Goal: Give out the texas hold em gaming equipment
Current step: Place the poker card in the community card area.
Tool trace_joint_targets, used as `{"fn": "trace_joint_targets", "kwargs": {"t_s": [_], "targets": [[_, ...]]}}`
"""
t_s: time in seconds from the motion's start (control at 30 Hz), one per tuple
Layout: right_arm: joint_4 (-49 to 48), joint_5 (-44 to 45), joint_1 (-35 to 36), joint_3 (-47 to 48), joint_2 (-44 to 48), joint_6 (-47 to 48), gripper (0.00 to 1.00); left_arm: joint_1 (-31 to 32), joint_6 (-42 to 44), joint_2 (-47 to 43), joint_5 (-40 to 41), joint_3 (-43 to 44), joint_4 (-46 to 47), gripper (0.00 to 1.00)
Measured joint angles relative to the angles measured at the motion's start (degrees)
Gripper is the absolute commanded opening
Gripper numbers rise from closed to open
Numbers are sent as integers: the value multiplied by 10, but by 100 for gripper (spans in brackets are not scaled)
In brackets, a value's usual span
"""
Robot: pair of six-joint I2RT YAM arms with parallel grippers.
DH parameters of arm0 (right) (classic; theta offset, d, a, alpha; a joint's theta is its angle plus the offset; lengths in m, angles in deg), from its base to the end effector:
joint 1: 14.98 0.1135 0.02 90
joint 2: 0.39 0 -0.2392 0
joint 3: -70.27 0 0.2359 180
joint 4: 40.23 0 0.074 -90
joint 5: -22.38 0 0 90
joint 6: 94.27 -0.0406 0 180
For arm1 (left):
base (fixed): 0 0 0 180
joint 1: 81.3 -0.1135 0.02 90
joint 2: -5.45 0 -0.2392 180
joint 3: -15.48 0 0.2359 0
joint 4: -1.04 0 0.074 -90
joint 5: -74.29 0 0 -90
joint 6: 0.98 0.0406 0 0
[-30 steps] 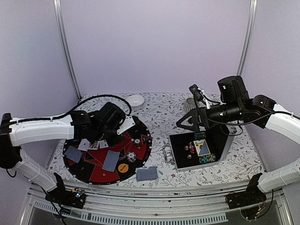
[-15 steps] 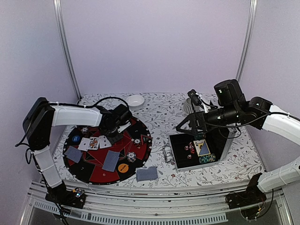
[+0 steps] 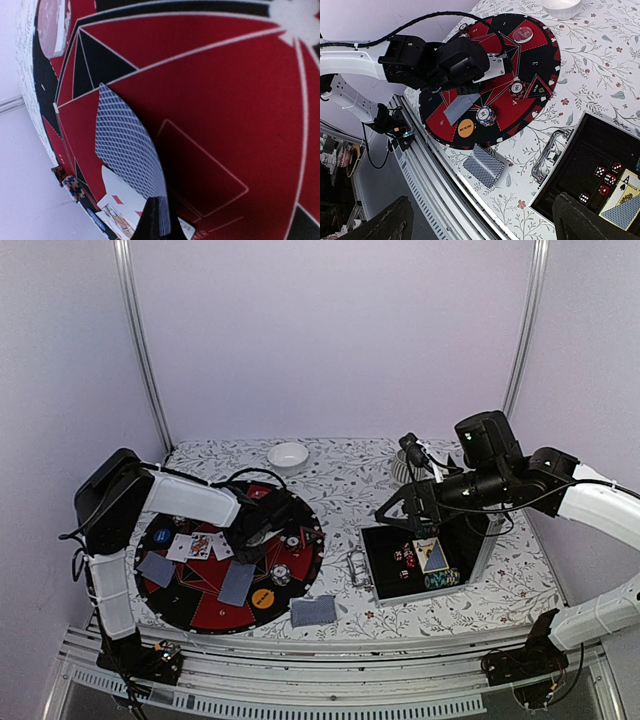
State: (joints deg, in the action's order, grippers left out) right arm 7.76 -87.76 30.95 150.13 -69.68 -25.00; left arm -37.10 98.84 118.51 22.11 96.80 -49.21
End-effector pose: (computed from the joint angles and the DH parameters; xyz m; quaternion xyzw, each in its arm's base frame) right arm 0.1683 0.1939 0.3124 -0.2681 0.8446 0.3706 0.2782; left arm 0.2533 -0.2116 0.1045 0.4084 0.8511 0.2893 0.1587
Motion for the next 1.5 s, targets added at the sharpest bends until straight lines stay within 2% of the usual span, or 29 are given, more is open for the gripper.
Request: {"fn": "trace_joint_targets", "kwargs": {"t_s": [0.37, 0.6, 1.13, 1.5], "targets": [[0, -2, -1, 0, -2, 0, 99, 16, -3, -17, -38, -7, 11, 0], [0, -5, -1, 0, -5, 0, 99, 17, -35, -22, -68, -8, 12, 0], [0, -5, -2, 0, -5, 0, 99, 16, -104, -64, -103, -53, -10, 0], [0, -6, -2, 0, -5, 0, 99, 13, -111, -77, -104, -66, -25, 0]]}}
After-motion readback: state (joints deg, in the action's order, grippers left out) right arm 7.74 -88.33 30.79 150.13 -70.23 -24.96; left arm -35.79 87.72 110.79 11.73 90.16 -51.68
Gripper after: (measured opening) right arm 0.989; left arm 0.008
